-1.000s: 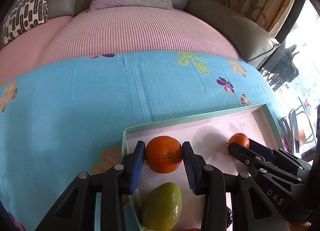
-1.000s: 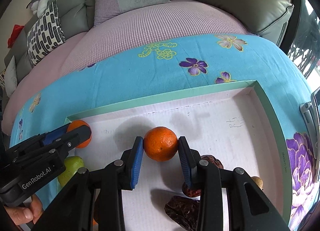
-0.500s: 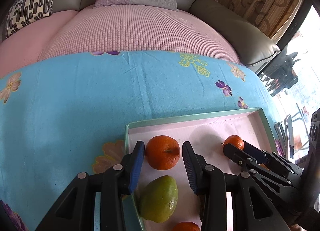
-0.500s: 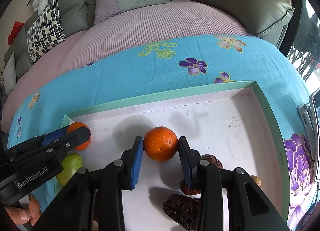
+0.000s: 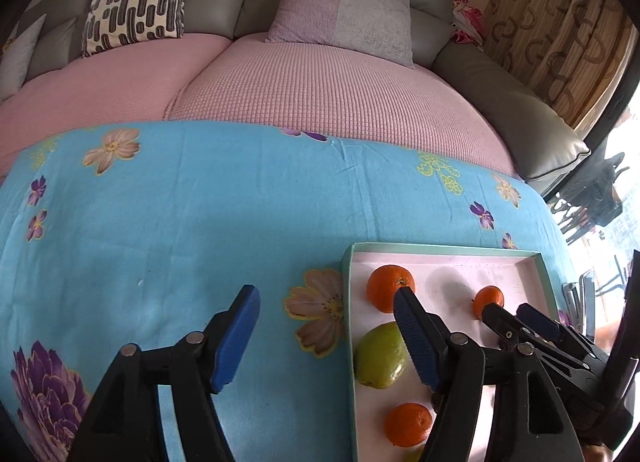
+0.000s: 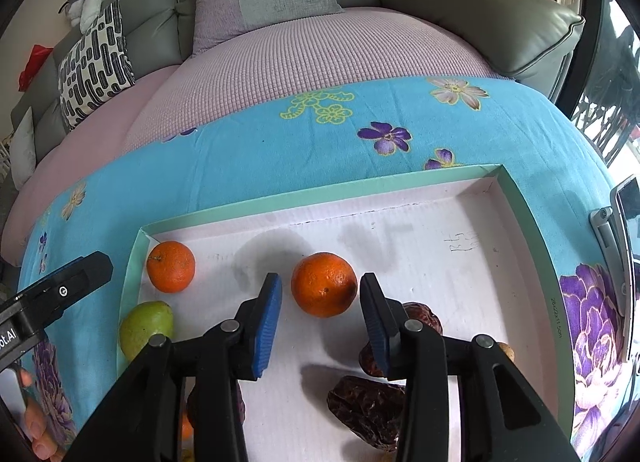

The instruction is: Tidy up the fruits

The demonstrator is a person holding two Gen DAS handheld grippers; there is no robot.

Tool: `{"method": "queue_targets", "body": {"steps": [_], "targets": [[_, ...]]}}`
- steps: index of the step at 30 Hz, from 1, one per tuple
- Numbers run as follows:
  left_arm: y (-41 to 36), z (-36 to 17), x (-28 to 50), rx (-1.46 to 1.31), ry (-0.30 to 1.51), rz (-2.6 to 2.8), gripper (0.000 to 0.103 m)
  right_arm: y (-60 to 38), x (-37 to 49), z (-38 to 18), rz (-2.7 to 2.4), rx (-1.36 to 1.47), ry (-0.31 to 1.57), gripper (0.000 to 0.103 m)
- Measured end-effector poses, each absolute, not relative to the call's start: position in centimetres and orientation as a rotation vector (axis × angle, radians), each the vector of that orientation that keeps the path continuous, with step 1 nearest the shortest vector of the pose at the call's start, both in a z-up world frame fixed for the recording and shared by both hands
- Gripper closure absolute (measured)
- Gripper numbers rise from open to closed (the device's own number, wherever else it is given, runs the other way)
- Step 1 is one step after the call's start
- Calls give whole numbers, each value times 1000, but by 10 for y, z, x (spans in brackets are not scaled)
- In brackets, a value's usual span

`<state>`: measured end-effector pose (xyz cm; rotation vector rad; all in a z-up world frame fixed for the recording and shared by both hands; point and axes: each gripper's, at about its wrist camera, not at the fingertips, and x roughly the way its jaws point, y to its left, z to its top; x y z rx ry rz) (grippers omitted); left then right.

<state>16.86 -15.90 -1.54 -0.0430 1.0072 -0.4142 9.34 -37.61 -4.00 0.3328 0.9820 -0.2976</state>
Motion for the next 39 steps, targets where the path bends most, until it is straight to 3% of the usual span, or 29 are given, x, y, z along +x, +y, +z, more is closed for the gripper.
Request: {"method": "queue_targets", "body": {"steps": [3,5,6,11,14,25,39], "targets": [[-139,-15,161,-22,973,-327,17,-368,87,-31,-292,304,968,38],[-127,-15,155,0,945,-270,2,-361,82,-26,-295,289,955,33],[-120,-14,151,13,927,-244,0,-358,79,-24,-294,284,949,27],[-95,-12,133,79,893,-158,0,-339,65,-17,-278,248,934,19],[-86,-10,123,104,877,-134,0,-326,54,-15,-283,208,929,9],[-71,9,71,213,815,-22,0,-285,22,-11,-256,144,902,8],[-49,-8,45,223,954,34,0,-255,-5,0,-208,147,907,8]]}}
